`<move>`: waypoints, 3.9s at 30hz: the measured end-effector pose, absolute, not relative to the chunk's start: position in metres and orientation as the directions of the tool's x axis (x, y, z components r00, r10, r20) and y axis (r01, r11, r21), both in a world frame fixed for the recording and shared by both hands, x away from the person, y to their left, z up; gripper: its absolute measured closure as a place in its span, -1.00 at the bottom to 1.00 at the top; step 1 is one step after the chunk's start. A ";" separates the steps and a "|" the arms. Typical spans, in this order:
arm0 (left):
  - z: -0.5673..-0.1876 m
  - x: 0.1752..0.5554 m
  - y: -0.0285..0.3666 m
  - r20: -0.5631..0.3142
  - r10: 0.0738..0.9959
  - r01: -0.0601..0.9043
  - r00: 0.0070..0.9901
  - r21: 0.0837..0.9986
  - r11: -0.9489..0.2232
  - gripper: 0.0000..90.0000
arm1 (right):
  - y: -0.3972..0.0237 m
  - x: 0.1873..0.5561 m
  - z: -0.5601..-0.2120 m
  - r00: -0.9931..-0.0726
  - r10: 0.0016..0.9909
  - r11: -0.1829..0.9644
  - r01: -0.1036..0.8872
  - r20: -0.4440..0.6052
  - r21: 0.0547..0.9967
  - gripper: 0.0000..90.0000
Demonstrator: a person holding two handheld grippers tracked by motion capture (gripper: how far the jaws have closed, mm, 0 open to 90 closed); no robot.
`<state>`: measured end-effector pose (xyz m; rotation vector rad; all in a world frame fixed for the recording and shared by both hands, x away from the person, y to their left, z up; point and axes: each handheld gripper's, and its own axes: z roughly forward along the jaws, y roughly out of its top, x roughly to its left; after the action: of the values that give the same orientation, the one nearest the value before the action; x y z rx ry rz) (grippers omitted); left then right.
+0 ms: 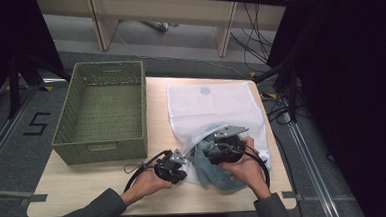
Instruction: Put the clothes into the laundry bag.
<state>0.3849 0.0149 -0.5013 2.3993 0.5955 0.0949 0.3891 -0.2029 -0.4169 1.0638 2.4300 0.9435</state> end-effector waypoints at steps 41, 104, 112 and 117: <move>-0.429 0.474 -0.025 -0.102 0.530 0.409 0.842 0.760 -0.505 0.90 | -0.217 0.377 -0.428 -0.648 0.759 0.438 0.581 0.064 0.686 -0.05; -0.506 0.397 0.013 -0.019 0.505 0.389 0.863 0.664 -0.639 0.89 | -0.180 0.391 -0.476 -0.654 0.756 0.518 0.587 -0.013 0.622 0.42; -0.506 0.383 0.016 -0.020 0.485 0.372 0.874 0.670 -0.643 0.93 | -0.183 0.406 -0.464 -0.617 0.773 0.541 0.515 -0.152 0.665 0.78; -0.505 0.378 0.019 -0.012 0.462 0.361 0.887 0.645 -0.674 0.93 | -0.185 0.436 -0.458 -0.540 0.824 0.476 0.493 -0.172 0.728 0.78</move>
<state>0.3782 0.0193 -0.5046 2.3789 0.5889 0.1984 0.4357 -0.1846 -0.4584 1.0891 2.2157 0.8578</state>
